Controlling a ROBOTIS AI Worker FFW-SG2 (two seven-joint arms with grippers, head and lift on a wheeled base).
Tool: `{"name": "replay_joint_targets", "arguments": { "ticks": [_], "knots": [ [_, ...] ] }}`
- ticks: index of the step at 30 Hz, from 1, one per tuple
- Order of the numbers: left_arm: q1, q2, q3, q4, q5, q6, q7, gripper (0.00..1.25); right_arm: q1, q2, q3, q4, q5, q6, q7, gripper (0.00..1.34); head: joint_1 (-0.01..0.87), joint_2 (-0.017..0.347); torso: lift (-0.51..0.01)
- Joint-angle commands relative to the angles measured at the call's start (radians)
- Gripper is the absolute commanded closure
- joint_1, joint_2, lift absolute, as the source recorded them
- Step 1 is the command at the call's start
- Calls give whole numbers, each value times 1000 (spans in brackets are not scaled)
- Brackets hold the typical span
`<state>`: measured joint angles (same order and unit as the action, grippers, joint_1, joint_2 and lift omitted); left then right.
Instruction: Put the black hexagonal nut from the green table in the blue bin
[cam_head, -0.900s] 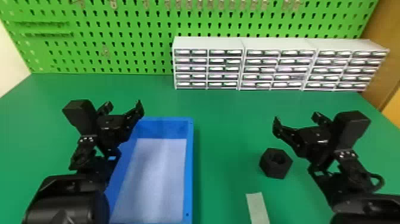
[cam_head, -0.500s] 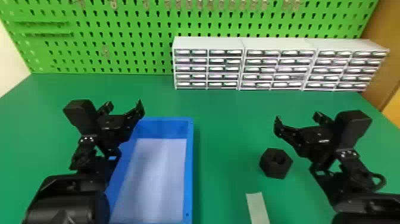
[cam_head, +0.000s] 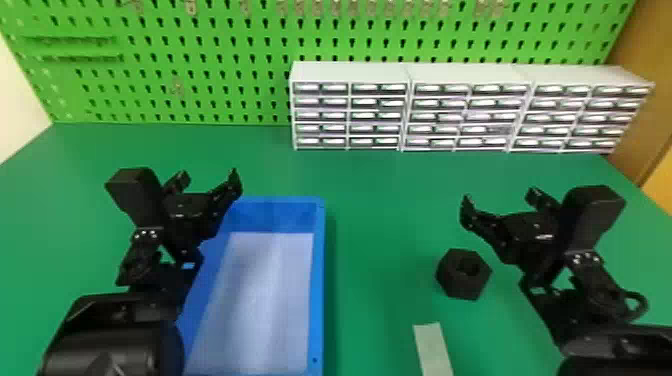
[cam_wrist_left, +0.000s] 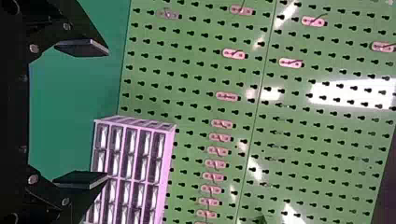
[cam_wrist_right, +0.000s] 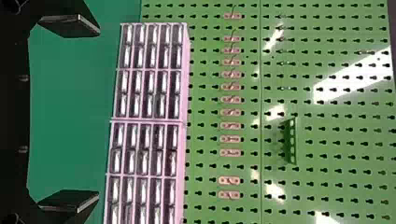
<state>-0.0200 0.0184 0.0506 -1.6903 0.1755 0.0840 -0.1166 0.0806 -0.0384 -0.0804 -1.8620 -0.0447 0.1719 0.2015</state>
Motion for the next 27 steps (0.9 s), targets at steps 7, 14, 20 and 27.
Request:
{"name": "replay_joint_targets", "arguments": {
  "ticks": [7,14,20,27],
  "knots": [
    [2,0,2,0,1,-4,0,321,-21,0,-25,-36,-3,69,-1,81,686,51,-97],
    [3,0,2,0,1,-6,0,321,-53,6,-61,-82,3,202,-1,81,686,51,-97],
    [3,0,0,0,1,-6,0,321,-101,9,-81,-117,8,387,-1,84,686,51,-97],
    [2,0,-3,0,1,-6,0,321,-160,-2,-101,-141,-20,623,-1,88,686,51,-97]
  ]
}}
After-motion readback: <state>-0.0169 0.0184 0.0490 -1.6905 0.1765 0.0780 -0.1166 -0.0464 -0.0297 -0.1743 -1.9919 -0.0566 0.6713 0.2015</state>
